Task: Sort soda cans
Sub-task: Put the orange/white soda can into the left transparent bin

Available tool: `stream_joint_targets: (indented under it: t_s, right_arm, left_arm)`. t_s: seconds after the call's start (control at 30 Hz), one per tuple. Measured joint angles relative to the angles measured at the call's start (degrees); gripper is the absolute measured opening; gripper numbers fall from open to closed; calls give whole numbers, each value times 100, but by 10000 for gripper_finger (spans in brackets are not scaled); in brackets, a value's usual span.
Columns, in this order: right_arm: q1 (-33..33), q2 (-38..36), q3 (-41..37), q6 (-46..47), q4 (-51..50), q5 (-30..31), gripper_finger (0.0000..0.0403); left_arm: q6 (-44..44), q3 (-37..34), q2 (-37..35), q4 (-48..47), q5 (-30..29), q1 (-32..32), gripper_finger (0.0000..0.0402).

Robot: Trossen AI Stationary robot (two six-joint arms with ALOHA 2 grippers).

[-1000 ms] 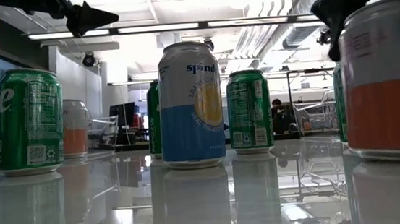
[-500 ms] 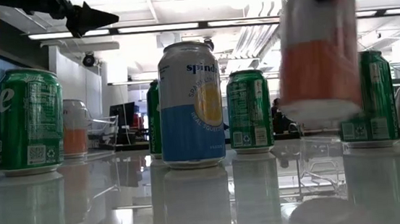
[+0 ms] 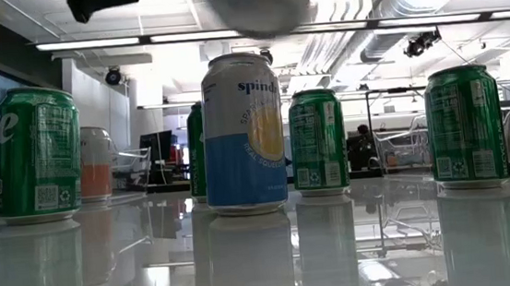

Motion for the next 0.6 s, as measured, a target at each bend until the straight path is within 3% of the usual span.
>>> stream_joint_targets:
  t_s: [0.17, 0.33, 0.6]
  right_arm:
    - [-273, 1319, 1648, -820, -525, 19, 298]
    - [-644, 2503, 3168, -979, -1221, -311, 298]
    - [-1014, 3732, 4229, -959, -2099, -553, 297]
  left_arm:
    - [-972, 580, 386, -1247, -207, -274, 344]
    - [-1402, 803, 608, -1868, -709, -521, 344]
    - [-1698, 811, 878, -2023, -722, -854, 344]
